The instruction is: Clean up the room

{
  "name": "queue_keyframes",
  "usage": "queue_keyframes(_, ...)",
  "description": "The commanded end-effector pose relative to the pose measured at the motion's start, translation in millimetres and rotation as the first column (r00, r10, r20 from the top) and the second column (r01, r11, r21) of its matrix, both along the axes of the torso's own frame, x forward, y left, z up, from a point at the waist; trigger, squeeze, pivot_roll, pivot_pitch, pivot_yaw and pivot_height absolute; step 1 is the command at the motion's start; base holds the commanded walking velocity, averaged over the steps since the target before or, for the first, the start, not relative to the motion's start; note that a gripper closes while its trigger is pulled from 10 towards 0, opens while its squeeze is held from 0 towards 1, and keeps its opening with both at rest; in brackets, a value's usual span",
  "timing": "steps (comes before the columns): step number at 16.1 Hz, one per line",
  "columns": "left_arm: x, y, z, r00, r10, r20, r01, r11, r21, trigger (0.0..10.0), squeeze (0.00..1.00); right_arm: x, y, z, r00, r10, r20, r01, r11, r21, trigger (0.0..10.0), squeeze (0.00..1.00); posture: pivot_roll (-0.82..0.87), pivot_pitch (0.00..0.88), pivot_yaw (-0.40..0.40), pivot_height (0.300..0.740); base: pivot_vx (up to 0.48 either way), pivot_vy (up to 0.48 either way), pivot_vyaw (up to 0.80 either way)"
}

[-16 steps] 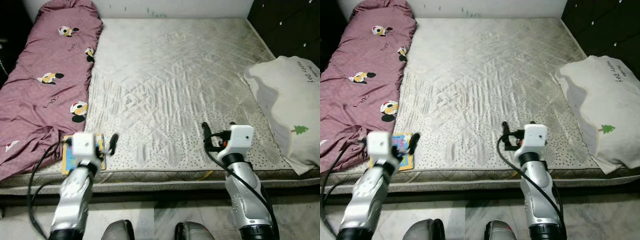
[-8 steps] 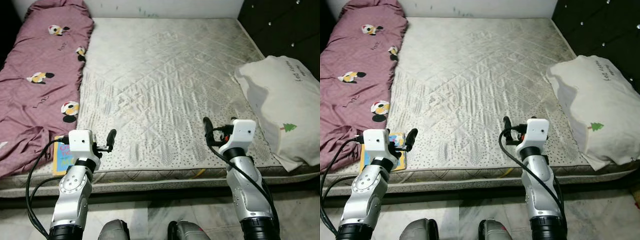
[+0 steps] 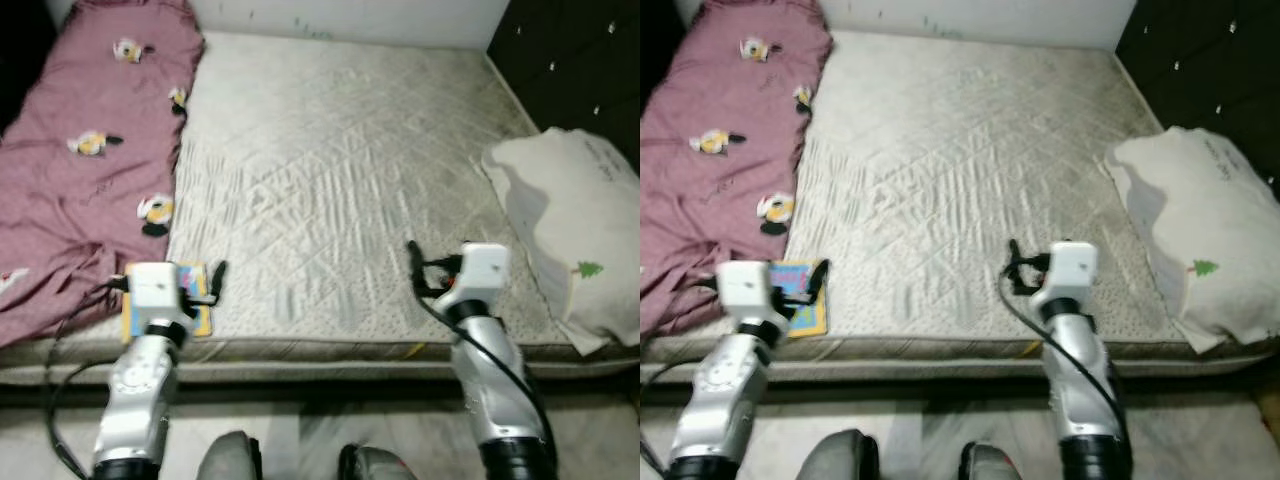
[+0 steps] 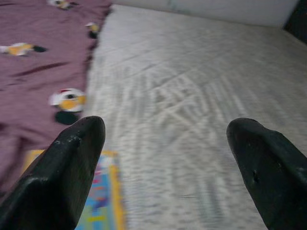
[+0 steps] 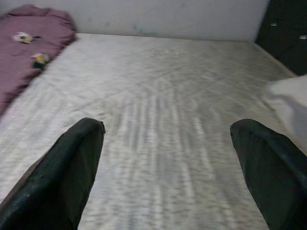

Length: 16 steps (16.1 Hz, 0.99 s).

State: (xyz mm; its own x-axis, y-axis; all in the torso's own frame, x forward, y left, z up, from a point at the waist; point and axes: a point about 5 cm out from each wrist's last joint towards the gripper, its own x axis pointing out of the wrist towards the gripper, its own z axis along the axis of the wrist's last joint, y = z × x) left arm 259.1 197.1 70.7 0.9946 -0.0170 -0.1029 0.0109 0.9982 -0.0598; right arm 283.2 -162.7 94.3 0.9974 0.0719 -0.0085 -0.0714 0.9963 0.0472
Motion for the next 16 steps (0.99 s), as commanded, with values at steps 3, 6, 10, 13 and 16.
queue_keyframes(3, -1.4, -2.3, 2.7, 1.000, -0.018, 0.000, 0.018, 1.000, 0.007, 10.0, 0.00, -2.5, -5.9, 0.3, 1.000, -0.005, -0.005, 0.005, 1.000, -0.009, 10.0, 0.00, 0.01, 0.140, -0.068, 0.740, 0.000, 0.480, 0.00)
queue_keyframes(6, -2.4, -2.8, 3.0, 1.000, -0.018, 0.001, 0.018, 1.000, 0.010, 10.0, 0.00, -2.6, -7.4, -2.0, 1.000, -0.012, -0.024, 0.012, 1.000, -0.004, 10.0, 0.00, 0.02, 0.153, -0.072, 0.740, 0.000, 0.480, 0.00)
queue_keyframes(10, -3.3, -3.4, 3.7, 1.000, -0.013, 0.000, 0.013, 1.000, 0.003, 10.0, 0.00, -1.9, -8.6, -3.1, 0.999, -0.014, -0.035, 0.013, 1.000, -0.017, 10.0, 0.00, 0.02, 0.161, -0.077, 0.740, 0.000, 0.445, 0.00)
queue_keyframes(13, -5.0, -2.4, 7.1, 0.999, -0.020, 0.027, 0.020, 1.000, 0.000, 10.0, 0.00, -0.3, -6.2, -2.6, 0.999, 0.002, -0.033, -0.003, 1.000, -0.012, 10.0, 0.00, 0.03, 0.159, -0.077, 0.740, 0.000, 0.000, 0.00)
queue_keyframes(16, -5.6, -2.5, 8.6, 0.999, -0.029, 0.036, 0.029, 1.000, 0.003, 10.0, 0.00, 1.3, -2.4, -2.7, 0.999, 0.025, -0.032, -0.026, 0.999, -0.022, 10.0, 0.00, 0.03, 0.158, -0.078, 0.740, 0.000, 0.000, 0.00)
